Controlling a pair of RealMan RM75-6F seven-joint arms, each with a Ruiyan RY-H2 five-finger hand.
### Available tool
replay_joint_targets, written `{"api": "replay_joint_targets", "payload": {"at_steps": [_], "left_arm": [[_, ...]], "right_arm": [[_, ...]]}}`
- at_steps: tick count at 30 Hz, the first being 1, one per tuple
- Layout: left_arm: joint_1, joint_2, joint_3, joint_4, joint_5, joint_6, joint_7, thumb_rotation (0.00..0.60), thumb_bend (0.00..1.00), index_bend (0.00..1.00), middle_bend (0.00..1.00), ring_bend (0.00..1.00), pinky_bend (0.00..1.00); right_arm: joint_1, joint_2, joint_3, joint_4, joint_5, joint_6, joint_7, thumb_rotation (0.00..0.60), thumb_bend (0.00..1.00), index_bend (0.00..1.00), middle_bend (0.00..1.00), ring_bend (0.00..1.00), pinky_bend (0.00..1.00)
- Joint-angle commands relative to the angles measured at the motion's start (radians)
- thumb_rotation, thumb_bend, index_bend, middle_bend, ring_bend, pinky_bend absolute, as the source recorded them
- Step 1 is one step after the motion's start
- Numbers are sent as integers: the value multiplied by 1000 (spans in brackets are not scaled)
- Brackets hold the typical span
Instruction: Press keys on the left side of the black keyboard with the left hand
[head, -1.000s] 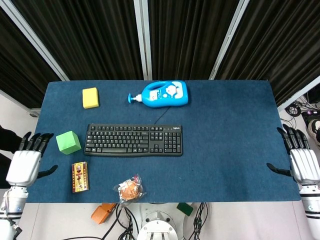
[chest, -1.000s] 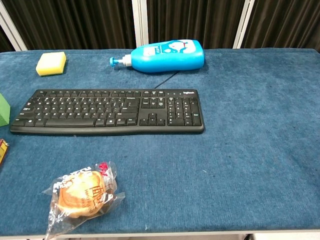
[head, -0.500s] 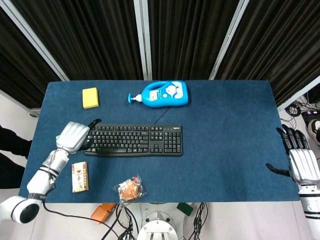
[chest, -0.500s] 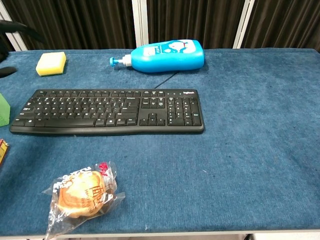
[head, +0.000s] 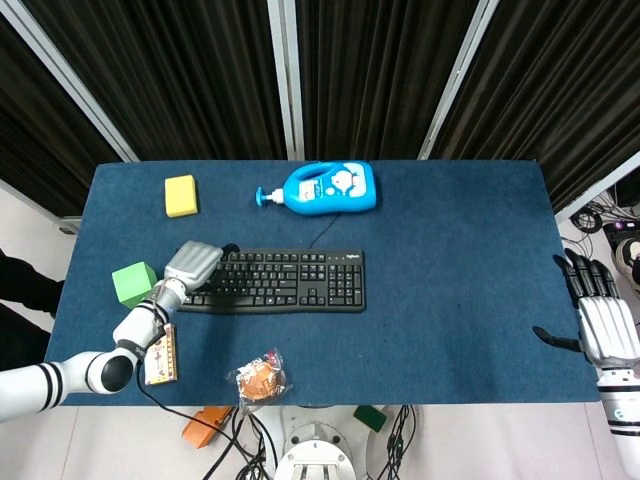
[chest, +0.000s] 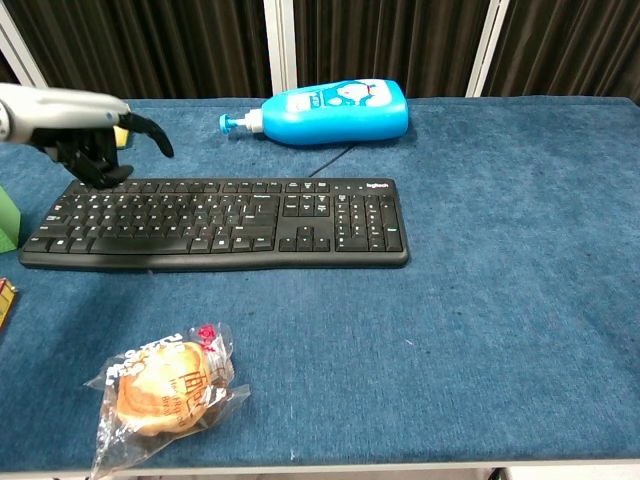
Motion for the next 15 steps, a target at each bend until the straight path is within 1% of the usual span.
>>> {"api": "replay_joint_targets", "payload": {"at_steps": [1,10,15], "left_arm": [[-22,-20,21,17,-31,3,9,600,601,203,947,972,939],[-58,-37,73,-1,-70,35,37,600,600,203,946,972,938],[-75,-49,92,2,-91,43,43,600,601,203,947,972,939]], "right_arm": [[1,0,0,0,1,-1,-1,600,147,0,0,0,0],[4,-3,2,2,10,-9,-4,600,147,0,0,0,0],[4,-3,2,2,14,-11,-6,600,147,0,0,0,0]]}}
